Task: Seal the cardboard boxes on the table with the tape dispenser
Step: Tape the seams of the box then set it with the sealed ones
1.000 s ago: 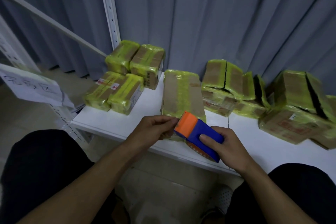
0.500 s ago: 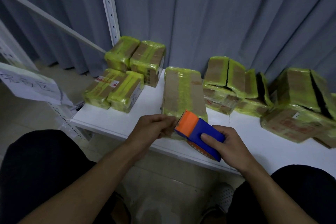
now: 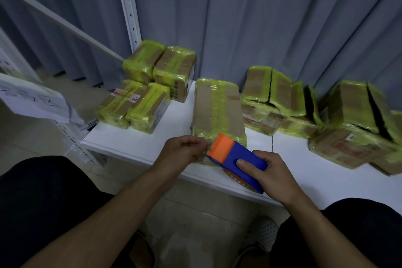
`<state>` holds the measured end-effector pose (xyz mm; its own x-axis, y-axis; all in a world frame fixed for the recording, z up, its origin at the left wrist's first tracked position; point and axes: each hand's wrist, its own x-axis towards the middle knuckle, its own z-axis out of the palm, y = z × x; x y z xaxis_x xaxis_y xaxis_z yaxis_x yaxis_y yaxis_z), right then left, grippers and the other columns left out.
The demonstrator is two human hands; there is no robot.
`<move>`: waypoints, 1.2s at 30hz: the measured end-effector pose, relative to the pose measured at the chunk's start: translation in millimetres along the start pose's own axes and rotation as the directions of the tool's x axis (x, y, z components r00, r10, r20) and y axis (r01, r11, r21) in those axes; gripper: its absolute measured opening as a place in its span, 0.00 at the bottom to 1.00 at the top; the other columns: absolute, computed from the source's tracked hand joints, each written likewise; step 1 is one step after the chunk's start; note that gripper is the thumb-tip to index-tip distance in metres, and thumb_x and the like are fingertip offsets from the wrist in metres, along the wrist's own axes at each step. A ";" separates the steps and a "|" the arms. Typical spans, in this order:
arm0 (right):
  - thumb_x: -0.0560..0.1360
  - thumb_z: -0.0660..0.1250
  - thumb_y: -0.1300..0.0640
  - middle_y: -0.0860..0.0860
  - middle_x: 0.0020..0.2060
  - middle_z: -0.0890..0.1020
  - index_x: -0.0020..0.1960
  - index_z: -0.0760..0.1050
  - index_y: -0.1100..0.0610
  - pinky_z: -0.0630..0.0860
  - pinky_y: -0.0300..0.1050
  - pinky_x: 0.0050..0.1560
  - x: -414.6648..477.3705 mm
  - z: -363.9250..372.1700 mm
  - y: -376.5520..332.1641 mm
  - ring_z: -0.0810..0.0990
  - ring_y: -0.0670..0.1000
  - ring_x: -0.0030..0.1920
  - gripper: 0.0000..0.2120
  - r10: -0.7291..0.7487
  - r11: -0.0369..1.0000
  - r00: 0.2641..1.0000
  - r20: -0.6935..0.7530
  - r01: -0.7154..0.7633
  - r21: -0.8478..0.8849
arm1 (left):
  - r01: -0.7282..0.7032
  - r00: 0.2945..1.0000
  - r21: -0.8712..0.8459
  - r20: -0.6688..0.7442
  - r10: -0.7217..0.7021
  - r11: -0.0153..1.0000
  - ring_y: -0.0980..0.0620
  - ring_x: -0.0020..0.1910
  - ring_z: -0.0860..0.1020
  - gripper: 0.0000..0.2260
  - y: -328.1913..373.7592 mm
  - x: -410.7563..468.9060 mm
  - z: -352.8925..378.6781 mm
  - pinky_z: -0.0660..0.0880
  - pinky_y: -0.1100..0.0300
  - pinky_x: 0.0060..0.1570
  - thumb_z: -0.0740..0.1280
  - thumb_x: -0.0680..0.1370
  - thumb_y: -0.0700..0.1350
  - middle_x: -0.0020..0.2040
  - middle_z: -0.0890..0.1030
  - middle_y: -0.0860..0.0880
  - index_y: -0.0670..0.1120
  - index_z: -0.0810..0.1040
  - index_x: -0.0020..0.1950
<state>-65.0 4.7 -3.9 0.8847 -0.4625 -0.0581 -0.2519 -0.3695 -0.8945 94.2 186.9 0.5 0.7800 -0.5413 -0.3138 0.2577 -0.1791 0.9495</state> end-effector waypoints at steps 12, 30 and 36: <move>0.68 0.74 0.30 0.50 0.25 0.75 0.32 0.77 0.56 0.66 0.34 0.31 3.5 -17.0 -11.9 0.72 0.45 0.25 0.29 -0.001 0.974 0.997 -0.071 -0.015 -0.225 | -0.069 0.992 0.057 -0.105 0.074 0.996 0.53 0.42 0.80 0.04 8.2 26.5 -42.0 0.79 0.55 0.50 0.73 0.76 0.40 0.41 0.84 0.51 0.48 0.84 0.43; 0.67 0.68 0.23 0.45 0.33 0.77 0.39 0.73 0.49 0.73 0.43 0.33 57.9 14.0 -78.5 0.79 0.47 0.34 0.28 0.096 0.610 0.995 -0.018 -0.073 -0.789 | 0.035 0.950 -0.117 -0.305 -0.069 0.992 0.48 0.51 0.80 0.03 -42.9 67.7 -35.5 0.79 0.51 0.54 0.70 0.78 0.45 0.47 0.83 0.50 0.51 0.82 0.46; 0.66 0.68 0.22 0.48 0.37 0.78 0.43 0.75 0.52 0.74 0.45 0.35 70.9 22.6 -90.0 0.79 0.50 0.38 0.32 0.153 0.495 0.987 -0.054 -0.124 -0.860 | 0.096 0.951 -0.178 -0.274 -0.143 0.979 0.50 0.51 0.79 0.02 -54.1 83.0 -27.2 0.78 0.53 0.55 0.70 0.78 0.45 0.50 0.83 0.51 0.50 0.83 0.46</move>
<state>29.3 23.4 62.5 0.8132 -0.5563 -0.1707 -0.5715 -0.8188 -0.0542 160.4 173.9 -76.9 0.8613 -0.2637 -0.4343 0.4289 -0.0810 0.8997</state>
